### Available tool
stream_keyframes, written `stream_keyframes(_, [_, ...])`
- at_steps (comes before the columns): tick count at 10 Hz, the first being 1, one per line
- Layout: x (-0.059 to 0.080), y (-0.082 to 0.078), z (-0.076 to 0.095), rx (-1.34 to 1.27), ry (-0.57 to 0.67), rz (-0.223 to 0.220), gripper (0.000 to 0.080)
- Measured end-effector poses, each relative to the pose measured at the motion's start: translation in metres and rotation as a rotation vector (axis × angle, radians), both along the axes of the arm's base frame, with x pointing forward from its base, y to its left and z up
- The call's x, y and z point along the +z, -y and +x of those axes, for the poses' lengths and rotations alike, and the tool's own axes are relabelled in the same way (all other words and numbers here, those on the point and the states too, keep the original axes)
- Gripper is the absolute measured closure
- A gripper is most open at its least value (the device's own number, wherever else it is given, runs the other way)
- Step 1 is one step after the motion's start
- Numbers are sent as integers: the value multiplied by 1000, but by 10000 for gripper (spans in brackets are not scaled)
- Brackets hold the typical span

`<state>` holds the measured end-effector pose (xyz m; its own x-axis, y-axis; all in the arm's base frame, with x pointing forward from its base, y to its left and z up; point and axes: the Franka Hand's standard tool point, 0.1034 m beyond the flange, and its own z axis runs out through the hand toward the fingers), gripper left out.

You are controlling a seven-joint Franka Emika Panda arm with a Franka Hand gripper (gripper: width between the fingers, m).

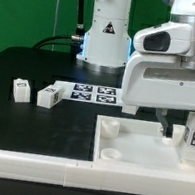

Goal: Assemble one leg

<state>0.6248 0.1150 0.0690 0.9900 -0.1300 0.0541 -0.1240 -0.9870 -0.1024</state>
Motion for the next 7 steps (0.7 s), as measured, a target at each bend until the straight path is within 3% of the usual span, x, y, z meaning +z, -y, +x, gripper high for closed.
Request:
stream_keyframes(1, [0, 0, 0, 0, 0, 0, 510])
stream_keyframes(5, [0, 0, 0, -27, -3, 3, 509])
stream_keyframes(7, [0, -1, 1, -240, -12, 20, 509])
